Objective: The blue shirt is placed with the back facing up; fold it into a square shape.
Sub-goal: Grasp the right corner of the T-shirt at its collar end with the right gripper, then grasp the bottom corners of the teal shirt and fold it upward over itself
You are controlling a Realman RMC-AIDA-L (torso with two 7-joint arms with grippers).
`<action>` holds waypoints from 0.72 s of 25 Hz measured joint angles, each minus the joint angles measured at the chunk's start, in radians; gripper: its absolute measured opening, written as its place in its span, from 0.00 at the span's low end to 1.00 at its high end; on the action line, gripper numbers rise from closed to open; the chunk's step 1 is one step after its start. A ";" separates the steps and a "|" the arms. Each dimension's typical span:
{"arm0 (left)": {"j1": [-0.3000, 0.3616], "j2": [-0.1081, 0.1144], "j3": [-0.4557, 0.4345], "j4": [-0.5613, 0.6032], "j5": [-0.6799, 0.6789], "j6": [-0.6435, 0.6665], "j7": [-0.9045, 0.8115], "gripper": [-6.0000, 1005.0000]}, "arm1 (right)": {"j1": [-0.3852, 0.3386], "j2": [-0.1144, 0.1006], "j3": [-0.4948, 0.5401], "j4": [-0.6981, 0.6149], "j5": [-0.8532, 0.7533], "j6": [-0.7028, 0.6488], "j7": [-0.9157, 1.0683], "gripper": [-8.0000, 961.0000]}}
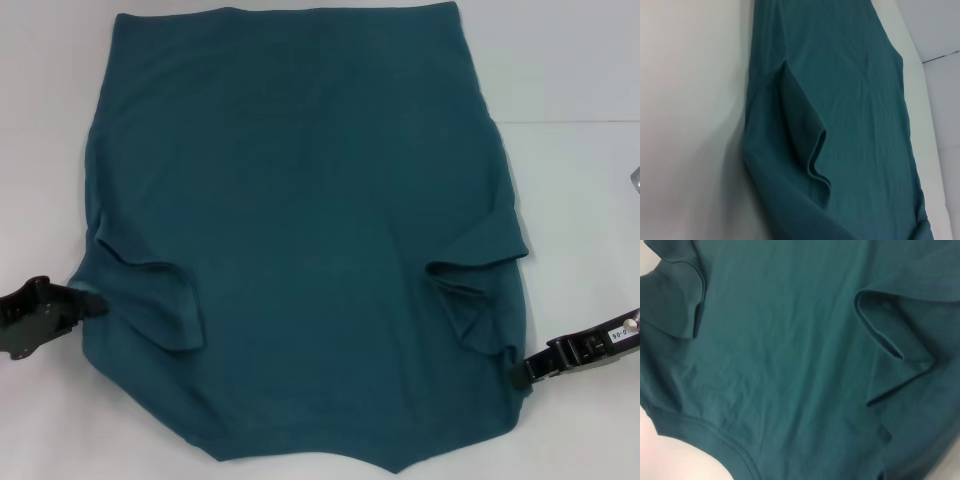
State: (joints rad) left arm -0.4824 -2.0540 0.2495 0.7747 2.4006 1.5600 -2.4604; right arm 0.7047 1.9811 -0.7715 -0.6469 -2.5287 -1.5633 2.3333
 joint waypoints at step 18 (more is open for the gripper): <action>0.005 -0.002 0.001 0.000 0.000 0.002 0.008 0.02 | -0.011 -0.003 0.003 0.001 0.002 0.000 0.005 0.05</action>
State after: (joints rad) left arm -0.4771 -2.0556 0.2500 0.7747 2.4006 1.5625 -2.4527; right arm 0.6939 1.9785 -0.7683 -0.6464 -2.5269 -1.5630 2.3386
